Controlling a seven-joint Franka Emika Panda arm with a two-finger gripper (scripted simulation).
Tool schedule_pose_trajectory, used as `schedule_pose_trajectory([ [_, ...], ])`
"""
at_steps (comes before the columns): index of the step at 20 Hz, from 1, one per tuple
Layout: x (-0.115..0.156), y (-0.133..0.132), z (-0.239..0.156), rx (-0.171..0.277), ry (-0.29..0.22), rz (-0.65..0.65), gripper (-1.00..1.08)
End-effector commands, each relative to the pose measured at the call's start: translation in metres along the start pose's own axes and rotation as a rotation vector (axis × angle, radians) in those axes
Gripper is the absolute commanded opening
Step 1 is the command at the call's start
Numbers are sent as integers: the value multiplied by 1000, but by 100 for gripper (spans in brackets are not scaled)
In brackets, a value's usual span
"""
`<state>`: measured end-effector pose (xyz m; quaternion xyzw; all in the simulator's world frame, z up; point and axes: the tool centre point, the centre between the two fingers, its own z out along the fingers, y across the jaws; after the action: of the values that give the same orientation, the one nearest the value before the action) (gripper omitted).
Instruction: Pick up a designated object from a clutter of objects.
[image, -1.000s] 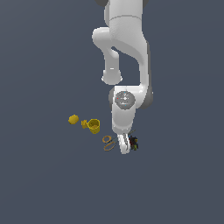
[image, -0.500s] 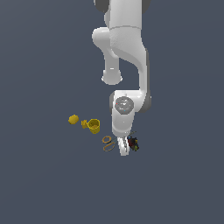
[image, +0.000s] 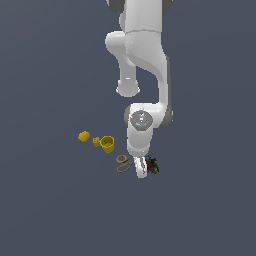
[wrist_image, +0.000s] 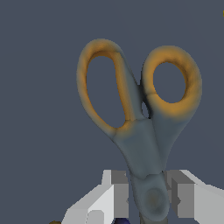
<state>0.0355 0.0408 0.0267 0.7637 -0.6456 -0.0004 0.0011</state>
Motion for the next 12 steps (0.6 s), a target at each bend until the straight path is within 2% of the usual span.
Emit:
schedule_pose_trajectory([
  [1, -1, 0, -1, 1, 0, 0, -100],
  [6, -10, -3, -15, 1, 0, 0, -100],
  [12, -32, -8, -51, 1, 0, 0, -100],
])
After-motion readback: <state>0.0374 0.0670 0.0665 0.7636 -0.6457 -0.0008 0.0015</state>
